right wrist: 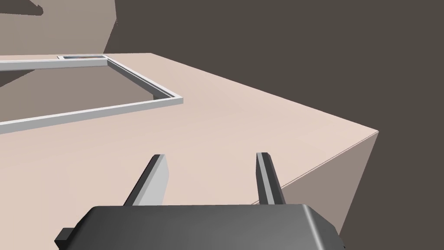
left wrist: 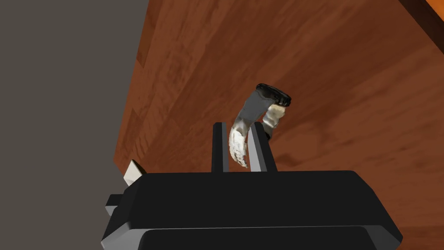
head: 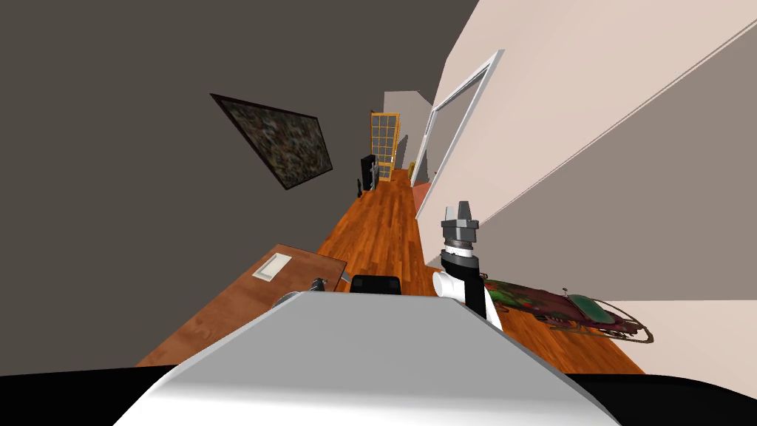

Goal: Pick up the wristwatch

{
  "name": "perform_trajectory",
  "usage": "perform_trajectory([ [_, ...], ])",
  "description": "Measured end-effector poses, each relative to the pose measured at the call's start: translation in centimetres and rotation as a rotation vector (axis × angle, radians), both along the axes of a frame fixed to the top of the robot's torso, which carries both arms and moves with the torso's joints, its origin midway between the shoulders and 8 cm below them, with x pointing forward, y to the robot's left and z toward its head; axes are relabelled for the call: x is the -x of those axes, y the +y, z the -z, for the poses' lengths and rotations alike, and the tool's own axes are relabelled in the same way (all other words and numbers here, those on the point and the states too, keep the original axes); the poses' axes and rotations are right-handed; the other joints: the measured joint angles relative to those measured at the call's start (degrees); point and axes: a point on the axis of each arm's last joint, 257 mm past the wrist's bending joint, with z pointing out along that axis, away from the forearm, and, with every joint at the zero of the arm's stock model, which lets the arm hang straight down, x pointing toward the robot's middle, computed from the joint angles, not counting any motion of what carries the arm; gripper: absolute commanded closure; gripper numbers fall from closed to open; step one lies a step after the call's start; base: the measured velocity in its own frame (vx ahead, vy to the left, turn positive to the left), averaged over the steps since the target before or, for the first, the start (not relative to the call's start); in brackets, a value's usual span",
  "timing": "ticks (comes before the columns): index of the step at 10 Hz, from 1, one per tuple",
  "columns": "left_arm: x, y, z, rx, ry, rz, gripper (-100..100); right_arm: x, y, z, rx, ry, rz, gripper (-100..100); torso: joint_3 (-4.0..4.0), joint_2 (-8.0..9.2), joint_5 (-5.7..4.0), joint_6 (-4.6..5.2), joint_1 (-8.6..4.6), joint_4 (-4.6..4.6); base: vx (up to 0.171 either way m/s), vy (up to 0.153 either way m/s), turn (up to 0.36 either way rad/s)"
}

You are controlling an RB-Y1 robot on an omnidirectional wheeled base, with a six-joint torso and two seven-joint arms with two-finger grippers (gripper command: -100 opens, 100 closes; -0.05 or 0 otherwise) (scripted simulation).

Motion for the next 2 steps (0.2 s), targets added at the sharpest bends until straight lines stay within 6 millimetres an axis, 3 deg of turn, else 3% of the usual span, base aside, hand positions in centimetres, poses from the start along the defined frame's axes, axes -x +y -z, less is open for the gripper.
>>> perform_trajectory([
  [1, 0.14, 0.65, -0.26, 0.0, 0.002, -0.006, 100, 0.0, 0.0, 0.0, 0.0, 0.0, 0.0, 0, 0.0, 0.01, -0.01, 0.02, -0.02, 0.0, -0.023, -0.034, -0.009],
  [2, 0.19, 0.72, -0.25, 0.002, 0.004, -0.008, 0, 0.0, 0.0, 0.0, 0.0, 0.0, 0.0, 0, -0.04, -0.08, 0.02, 0.01, 0.1, -0.01, -0.005, -0.007, 0.004],
])
